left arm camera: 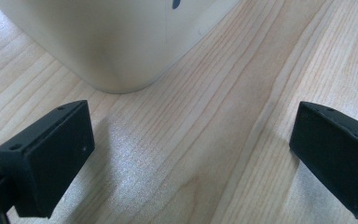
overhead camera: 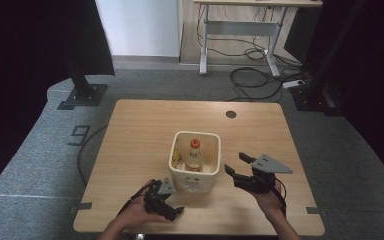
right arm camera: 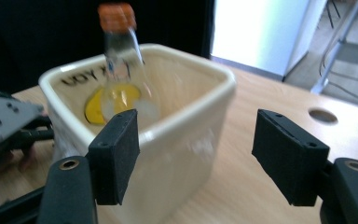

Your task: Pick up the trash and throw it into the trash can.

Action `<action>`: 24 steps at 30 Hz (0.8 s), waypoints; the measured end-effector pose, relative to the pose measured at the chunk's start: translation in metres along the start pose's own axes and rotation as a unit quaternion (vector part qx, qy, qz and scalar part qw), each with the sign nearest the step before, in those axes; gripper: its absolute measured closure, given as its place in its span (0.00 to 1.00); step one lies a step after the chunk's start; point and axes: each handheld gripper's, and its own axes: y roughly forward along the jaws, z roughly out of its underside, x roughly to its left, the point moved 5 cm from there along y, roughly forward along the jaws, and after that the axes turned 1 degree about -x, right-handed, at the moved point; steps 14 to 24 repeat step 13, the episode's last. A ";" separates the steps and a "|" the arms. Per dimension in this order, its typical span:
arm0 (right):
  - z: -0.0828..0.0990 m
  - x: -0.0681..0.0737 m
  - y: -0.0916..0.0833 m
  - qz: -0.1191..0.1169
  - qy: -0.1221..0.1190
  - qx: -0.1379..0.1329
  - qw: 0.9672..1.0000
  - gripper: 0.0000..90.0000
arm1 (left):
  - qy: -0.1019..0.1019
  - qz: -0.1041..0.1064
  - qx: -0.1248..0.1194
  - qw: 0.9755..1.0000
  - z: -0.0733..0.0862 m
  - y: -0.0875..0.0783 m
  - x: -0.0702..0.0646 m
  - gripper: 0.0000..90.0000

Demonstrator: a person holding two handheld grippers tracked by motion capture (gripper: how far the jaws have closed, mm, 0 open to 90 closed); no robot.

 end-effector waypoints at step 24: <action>0.040 -0.016 -0.018 0.013 0.037 0.012 0.999 0.34 | -0.001 -0.001 -0.002 1.000 0.000 0.001 0.000 0.00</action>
